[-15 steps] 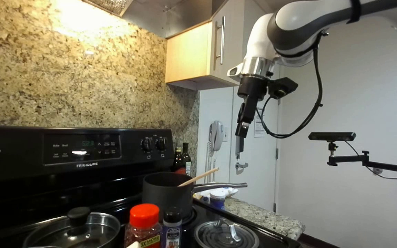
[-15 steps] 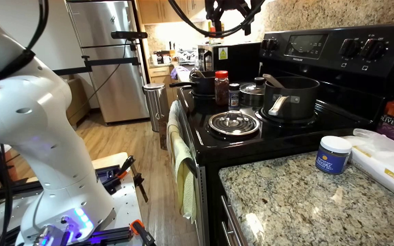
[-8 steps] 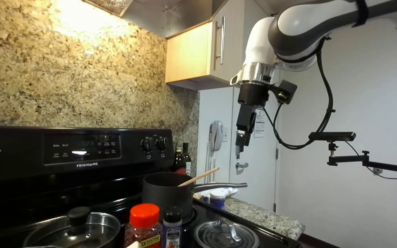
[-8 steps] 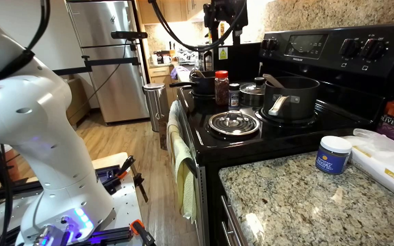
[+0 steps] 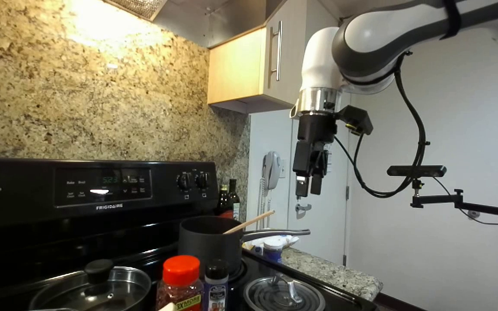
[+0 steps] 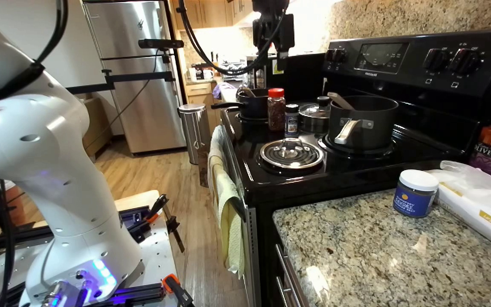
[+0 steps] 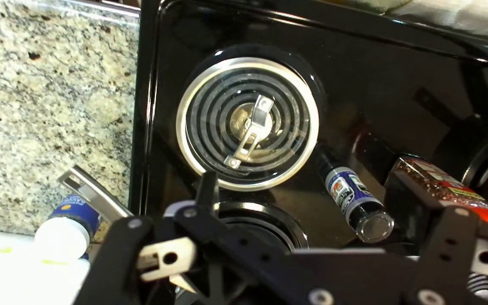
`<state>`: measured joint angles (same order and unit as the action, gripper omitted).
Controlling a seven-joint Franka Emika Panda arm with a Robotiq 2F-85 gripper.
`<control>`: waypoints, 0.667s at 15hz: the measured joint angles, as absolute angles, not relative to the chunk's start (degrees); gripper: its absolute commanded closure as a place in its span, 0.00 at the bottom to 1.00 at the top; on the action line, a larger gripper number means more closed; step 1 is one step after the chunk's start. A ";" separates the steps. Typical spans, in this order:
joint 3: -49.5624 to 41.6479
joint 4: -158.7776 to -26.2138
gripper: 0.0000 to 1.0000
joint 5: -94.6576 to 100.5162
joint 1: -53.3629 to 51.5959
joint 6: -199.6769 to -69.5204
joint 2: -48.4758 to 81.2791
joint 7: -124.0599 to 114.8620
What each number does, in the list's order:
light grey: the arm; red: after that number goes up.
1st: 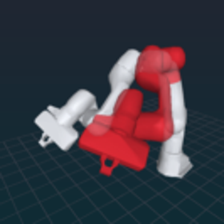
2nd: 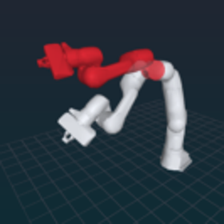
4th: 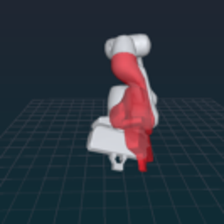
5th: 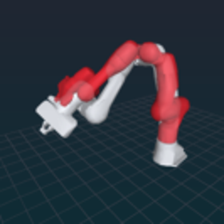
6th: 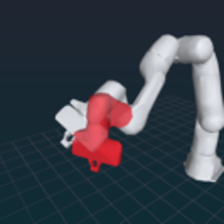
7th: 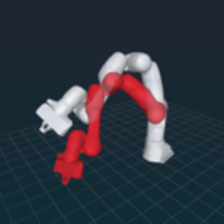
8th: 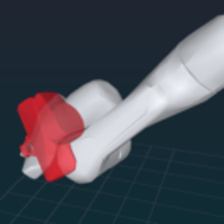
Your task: Pick up the cooking stick and put it in the pot
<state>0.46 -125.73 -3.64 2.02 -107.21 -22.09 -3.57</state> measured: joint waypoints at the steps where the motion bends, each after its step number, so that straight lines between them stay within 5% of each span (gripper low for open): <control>1: 0.59 -125.73 0.00 -3.52 2.02 -106.46 -21.85 -4.59; 10: 0.67 -125.72 0.00 -3.51 2.02 -104.99 -20.14 -5.63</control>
